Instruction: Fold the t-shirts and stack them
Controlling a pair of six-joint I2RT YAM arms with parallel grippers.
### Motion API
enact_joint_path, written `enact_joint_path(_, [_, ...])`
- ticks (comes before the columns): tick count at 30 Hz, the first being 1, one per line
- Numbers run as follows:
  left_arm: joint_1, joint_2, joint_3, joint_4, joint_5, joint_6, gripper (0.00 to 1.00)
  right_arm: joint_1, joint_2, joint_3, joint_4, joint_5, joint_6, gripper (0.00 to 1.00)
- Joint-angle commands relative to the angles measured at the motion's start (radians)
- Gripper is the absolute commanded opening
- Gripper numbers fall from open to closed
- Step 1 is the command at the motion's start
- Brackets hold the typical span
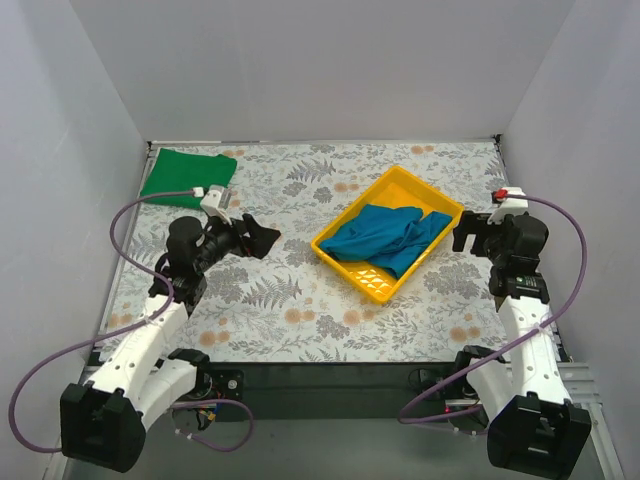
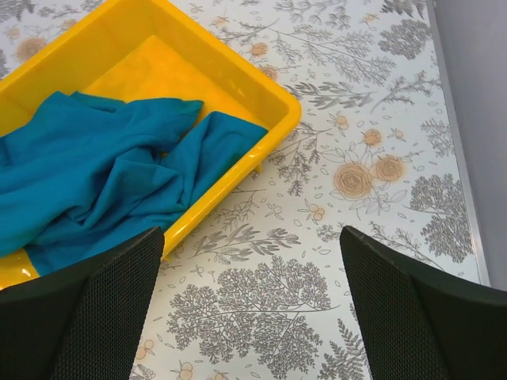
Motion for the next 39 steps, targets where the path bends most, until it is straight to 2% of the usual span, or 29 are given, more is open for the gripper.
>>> enact_joint_path(1, [-0.072,0.045,0.059,0.0,0.097,0.073,0.92,-0.004,-0.031,0.028,0.017,-0.14,-0.094,0.99])
enact_joint_path(2, [-0.123,0.068,0.078,-0.013,0.088,0.088,0.91,-0.003,-0.036,0.019,0.012,-0.207,-0.14,0.99])
enact_joint_path(3, [-0.153,0.094,0.107,-0.056,0.065,0.135,0.9,-0.006,-0.04,0.005,0.002,-0.359,-0.247,0.98])
enact_joint_path(6, [-0.305,0.232,0.234,-0.164,-0.048,0.241,0.89,-0.004,-0.062,-0.06,-0.055,-0.544,-0.468,0.98])
enact_joint_path(9, [-0.437,0.394,0.376,-0.25,-0.119,0.32,0.89,-0.026,-0.086,-0.097,-0.078,-0.516,-0.519,0.98])
enact_joint_path(13, [-0.553,0.646,0.55,-0.319,-0.195,0.439,0.88,-0.085,-0.088,-0.076,-0.106,-0.603,-0.512,0.98])
enact_joint_path(18, [-0.592,0.899,0.781,-0.378,-0.218,0.481,0.82,-0.101,-0.068,-0.068,-0.104,-0.594,-0.511,0.98])
enact_joint_path(22, [-0.626,1.041,0.901,-0.402,-0.251,0.507,0.75,-0.11,-0.065,-0.064,-0.103,-0.593,-0.504,0.98])
enact_joint_path(25, [-0.65,1.143,0.981,-0.411,-0.271,0.513,0.65,-0.115,-0.066,-0.062,-0.103,-0.603,-0.499,0.98])
enact_joint_path(27, [-0.664,1.213,1.027,-0.414,-0.351,0.512,0.61,-0.116,-0.066,-0.064,-0.103,-0.614,-0.498,0.98])
enact_joint_path(29, [-0.681,1.246,1.085,-0.418,-0.391,0.515,0.55,-0.118,-0.065,-0.064,-0.103,-0.617,-0.498,0.98])
enact_joint_path(33, [-0.699,1.216,1.128,-0.417,-0.407,0.493,0.05,-0.119,-0.065,-0.064,-0.104,-0.623,-0.496,0.98])
enact_joint_path(34, [-0.701,1.188,1.127,-0.402,-0.417,0.47,0.0,-0.121,-0.065,-0.064,-0.106,-0.626,-0.496,0.98])
enact_joint_path(39, [-0.702,0.937,1.014,-0.221,-0.538,0.439,0.0,-0.119,-0.06,-0.062,-0.104,-0.629,-0.492,0.98])
